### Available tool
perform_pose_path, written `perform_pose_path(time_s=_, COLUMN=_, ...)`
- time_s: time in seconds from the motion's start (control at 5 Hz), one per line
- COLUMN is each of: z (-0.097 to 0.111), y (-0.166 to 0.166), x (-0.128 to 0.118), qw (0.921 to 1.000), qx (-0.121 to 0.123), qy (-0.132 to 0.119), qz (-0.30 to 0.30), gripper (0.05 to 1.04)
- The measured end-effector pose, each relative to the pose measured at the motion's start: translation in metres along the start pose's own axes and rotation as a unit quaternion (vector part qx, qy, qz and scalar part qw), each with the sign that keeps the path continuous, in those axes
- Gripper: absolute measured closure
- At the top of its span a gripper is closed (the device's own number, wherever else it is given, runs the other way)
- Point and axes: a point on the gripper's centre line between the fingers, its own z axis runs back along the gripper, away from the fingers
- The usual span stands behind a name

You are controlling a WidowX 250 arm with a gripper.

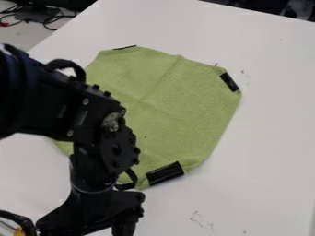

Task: Fold the cloth from the bottom to the top

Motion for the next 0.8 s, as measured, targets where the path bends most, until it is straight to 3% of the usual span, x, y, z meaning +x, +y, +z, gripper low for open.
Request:
perform_pose_path(time_s=0.4, z=0.002, y=-0.002, x=0.005, qw=0.9994, qx=-0.004, qy=-0.002, qz=0.034, gripper=0.085)
perform_pose_path(time_s=0.6, z=0.007, y=-0.006, x=0.019, qw=0.9946, qx=-0.046, qy=0.000, qz=0.094, gripper=0.085)
perform_pose_path(time_s=0.8, z=0.016, y=-0.014, x=0.042, qw=0.9792, qx=-0.087, qy=-0.009, qz=0.183, gripper=0.085)
